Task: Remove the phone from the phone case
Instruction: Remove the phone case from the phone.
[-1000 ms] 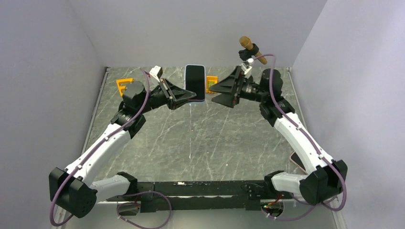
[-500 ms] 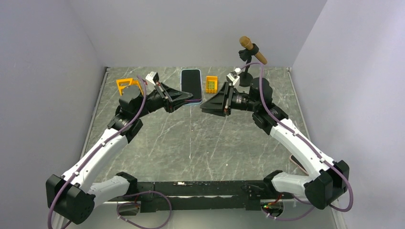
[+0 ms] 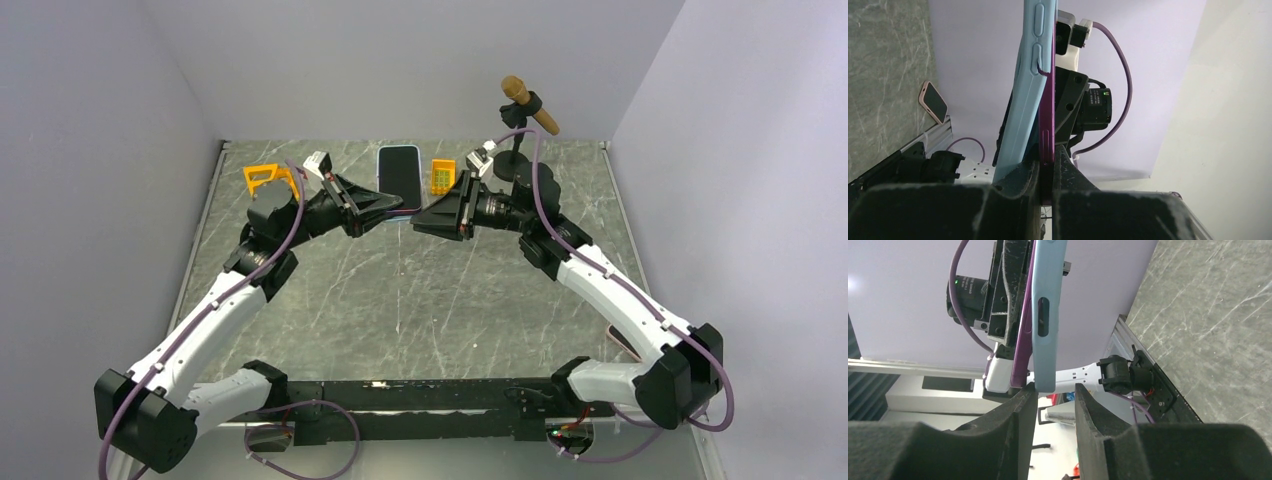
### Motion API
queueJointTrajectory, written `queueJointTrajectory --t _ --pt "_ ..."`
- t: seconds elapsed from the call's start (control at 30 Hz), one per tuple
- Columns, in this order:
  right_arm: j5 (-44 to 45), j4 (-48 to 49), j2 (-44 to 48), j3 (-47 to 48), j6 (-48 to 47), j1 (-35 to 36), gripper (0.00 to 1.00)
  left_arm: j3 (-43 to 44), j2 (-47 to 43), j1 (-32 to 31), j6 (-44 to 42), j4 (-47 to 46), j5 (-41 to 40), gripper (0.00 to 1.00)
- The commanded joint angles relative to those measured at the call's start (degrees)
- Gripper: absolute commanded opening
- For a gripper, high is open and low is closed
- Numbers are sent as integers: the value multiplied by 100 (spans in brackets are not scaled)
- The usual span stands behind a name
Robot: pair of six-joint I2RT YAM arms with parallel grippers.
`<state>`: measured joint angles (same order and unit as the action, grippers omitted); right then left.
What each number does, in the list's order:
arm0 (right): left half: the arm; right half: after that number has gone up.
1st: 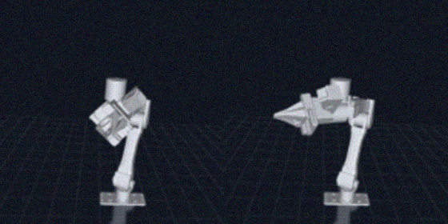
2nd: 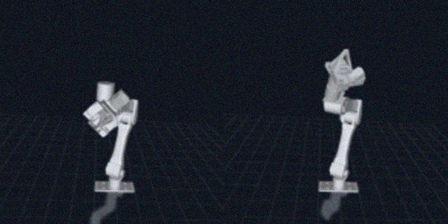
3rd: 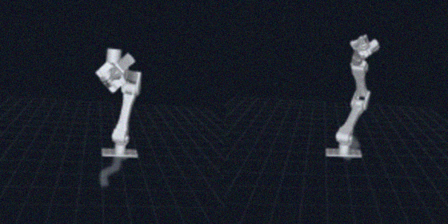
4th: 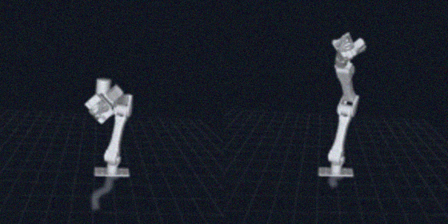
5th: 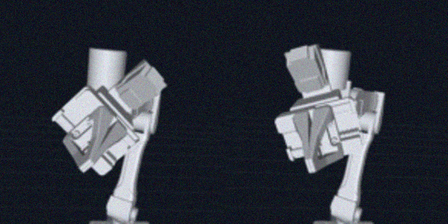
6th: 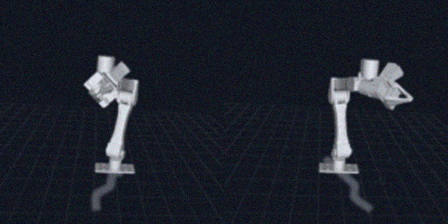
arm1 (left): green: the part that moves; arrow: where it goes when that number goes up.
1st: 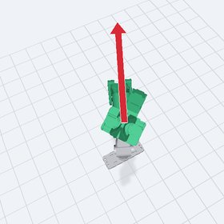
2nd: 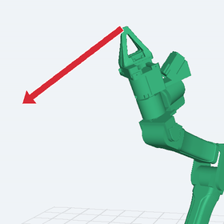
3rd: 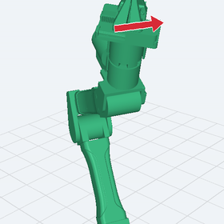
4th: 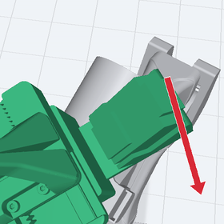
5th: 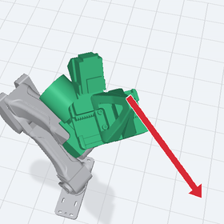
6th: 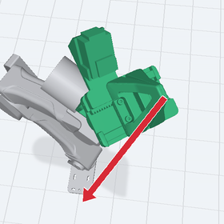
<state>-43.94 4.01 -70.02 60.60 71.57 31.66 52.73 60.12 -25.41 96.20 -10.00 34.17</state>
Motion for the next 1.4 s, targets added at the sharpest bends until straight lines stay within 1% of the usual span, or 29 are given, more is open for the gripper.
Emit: queueJointTrajectory --t 0.0,0.1,0.23,0.53,0.63,0.7,0.8,0.9,1.03,1.13,1.23,1.37 --pt "30 373 -87 178 60 12 36 151 -225 -1 35 -514 -2 0" --pt "35 436 -170 176 74 13 36 220 -203 -29 -30 -465 15 0" --pt "19 689 -270 114 203 15 27 264 -168 -110 -98 -426 26 0" --pt "96 1215 -368 -82 434 15 25 233 -124 -353 -115 -470 -57 0" --pt "206 1514 -340 -267 628 16 12 237 -107 -398 -127 -466 -75 0" --pt "276 1635 -340 -381 729 16 1 222 -96 -434 -155 -503 -93 0" --pt "349 1765 -351 -543 855 11 0 190 -96 -503 -219 -531 -151 0" --pt "537 2121 -356 -764 1102 19 0 110 -65 -615 -281 -582 -213 0" --pt "1215 2091 -252 -956 1211 11 0 -36 -74 -813 -261 -637 -336 0" --pt "1622 2257 -277 -1048 1335 -34 0 -41 -107 -953 -332 -484 -406 0" --pt "1922 2300 -422 -898 1283 -151 0 -79 -170 -1041 -334 -424 -442 0" --pt "1994 1844 -756 -433 1034 -543 0 -156 -326 -1120 -370 -326 -508 0"
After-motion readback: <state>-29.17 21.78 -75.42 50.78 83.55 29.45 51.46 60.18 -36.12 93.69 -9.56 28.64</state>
